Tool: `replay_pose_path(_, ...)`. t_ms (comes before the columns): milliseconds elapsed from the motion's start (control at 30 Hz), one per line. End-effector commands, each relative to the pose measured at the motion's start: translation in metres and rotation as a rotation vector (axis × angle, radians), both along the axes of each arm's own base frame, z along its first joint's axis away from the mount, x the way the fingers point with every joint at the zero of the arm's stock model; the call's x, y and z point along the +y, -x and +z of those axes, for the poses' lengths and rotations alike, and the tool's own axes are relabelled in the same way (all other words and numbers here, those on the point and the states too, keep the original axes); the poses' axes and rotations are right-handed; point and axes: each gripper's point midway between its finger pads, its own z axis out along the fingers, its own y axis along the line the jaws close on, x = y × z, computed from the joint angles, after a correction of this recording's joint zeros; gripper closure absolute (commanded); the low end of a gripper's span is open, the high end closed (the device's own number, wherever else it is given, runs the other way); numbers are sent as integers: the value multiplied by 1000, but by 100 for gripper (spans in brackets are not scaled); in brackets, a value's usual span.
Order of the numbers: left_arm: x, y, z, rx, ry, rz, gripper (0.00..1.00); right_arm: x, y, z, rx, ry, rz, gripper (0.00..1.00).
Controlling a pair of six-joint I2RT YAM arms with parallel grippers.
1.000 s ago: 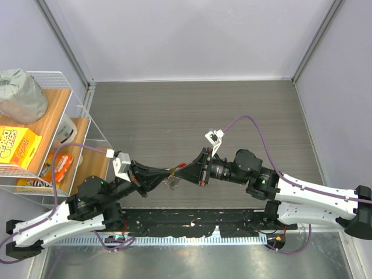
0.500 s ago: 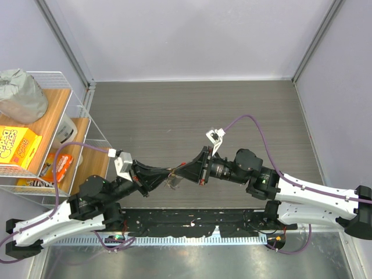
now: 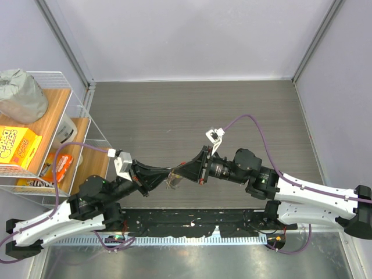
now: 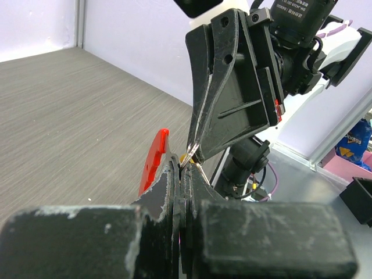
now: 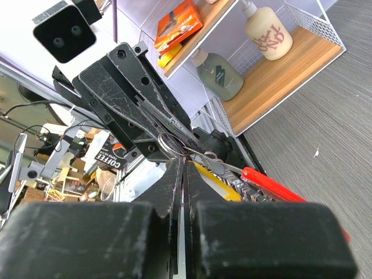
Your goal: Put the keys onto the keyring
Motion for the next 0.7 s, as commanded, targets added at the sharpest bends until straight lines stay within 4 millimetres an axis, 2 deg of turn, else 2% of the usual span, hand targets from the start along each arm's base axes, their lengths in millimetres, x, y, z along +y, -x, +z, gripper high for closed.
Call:
replay_pose_path(0, 3, 0, 20, -22, 78, 5, 100, 2, 2, 40, -26, -102, 12, 95)
replay_pose_path(667, 1, -5, 13, -19, 57, 26, 100, -3, 3, 53, -48, -117, -7, 94)
